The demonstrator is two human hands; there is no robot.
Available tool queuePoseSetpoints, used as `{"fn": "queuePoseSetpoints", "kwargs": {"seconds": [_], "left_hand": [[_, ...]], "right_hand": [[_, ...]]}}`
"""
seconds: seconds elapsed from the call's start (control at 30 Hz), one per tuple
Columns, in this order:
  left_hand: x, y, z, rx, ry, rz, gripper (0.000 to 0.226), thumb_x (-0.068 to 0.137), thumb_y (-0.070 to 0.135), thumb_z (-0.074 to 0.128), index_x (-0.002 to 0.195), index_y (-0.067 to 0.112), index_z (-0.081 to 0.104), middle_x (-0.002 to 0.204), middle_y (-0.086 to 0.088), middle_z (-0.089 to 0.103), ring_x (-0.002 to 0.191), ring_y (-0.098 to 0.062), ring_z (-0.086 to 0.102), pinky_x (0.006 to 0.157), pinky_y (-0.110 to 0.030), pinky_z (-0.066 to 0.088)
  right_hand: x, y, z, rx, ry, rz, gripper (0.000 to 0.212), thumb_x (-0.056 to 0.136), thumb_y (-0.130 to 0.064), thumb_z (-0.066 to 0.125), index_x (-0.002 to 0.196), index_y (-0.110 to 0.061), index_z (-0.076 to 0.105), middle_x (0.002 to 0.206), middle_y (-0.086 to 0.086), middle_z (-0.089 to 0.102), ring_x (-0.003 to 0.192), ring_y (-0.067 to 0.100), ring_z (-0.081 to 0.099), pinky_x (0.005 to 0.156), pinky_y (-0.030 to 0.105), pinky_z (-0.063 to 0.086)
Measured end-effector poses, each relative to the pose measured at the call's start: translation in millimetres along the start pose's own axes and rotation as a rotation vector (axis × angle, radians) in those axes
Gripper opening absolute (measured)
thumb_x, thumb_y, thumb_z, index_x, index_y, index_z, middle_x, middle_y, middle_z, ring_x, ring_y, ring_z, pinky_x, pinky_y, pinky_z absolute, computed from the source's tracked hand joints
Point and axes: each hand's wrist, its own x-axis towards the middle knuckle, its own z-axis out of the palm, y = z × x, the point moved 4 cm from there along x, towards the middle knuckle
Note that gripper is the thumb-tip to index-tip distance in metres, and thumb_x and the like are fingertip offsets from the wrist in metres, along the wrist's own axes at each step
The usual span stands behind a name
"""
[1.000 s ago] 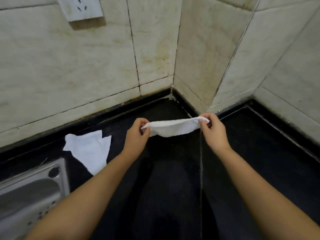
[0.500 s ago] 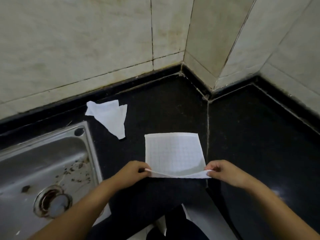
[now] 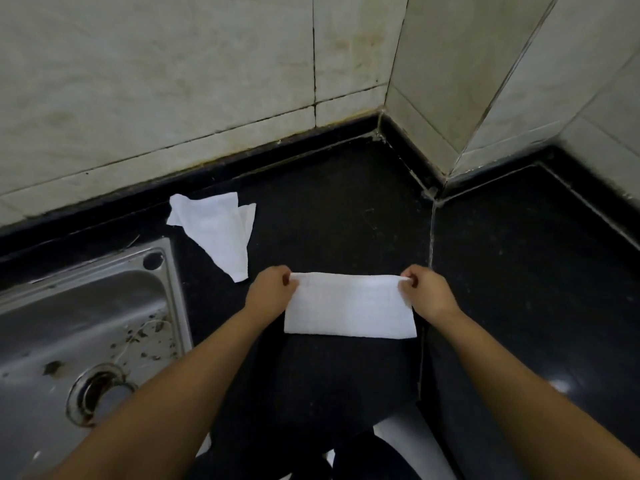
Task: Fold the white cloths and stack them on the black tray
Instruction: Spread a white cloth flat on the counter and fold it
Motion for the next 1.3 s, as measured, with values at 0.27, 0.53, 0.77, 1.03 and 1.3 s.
{"fn": "queuePoseSetpoints", "kwargs": {"seconds": [0.27,0.53,0.77,1.03,1.3], "left_hand": [[-11,0,6,0.108,0.154,-0.107,0.03,0.089,0.033,0.058,0.11,0.015,0.048,0.109,-0.002,0.054,0.105,-0.02,0.051,0.091,-0.036,0.039],[-69,-18,24,0.317,0.122,-0.154,0.045,0.089,0.051,0.05,0.122,0.021,0.042,0.121,0.002,0.047,0.11,-0.015,0.045,0.088,-0.029,0.035],[-66,-17,22,0.115,0.057,-0.078,0.039,0.09,0.039,0.055,0.125,0.021,0.051,0.122,0.001,0.043,0.114,-0.017,0.041,0.093,-0.029,0.038],[-20,76,-55,-0.438,0.135,0.175,0.018,0.091,0.02,0.058,0.073,0.023,0.054,0.07,0.005,0.055,0.065,-0.007,0.049,0.061,-0.021,0.039],[-35,139,-104,-0.39,0.298,0.461,0.01,0.091,0.015,0.058,0.086,0.008,0.063,0.084,-0.005,0.063,0.077,-0.014,0.055,0.07,-0.023,0.044]], "right_hand": [[25,-42,11,-0.556,-0.054,-0.167,0.042,0.092,-0.024,0.048,0.134,-0.02,0.044,0.132,0.007,0.047,0.124,0.026,0.042,0.102,0.042,0.035],[21,-150,123,-0.602,-0.293,-0.489,0.042,0.093,-0.031,0.053,0.132,-0.018,0.044,0.132,0.007,0.049,0.123,0.026,0.046,0.1,0.042,0.039],[14,-155,104,-0.335,-0.508,-0.325,0.02,0.09,-0.019,0.054,0.11,-0.016,0.059,0.106,0.002,0.058,0.099,0.018,0.056,0.08,0.028,0.048],[11,-143,-56,0.098,-0.109,-0.365,0.008,0.088,-0.018,0.061,0.096,-0.018,0.061,0.095,-0.002,0.06,0.087,0.012,0.057,0.066,0.022,0.043],[-23,-129,-107,0.497,0.142,-0.499,0.009,0.089,-0.011,0.06,0.087,-0.019,0.06,0.085,-0.002,0.06,0.076,0.007,0.053,0.066,0.011,0.043]]}}
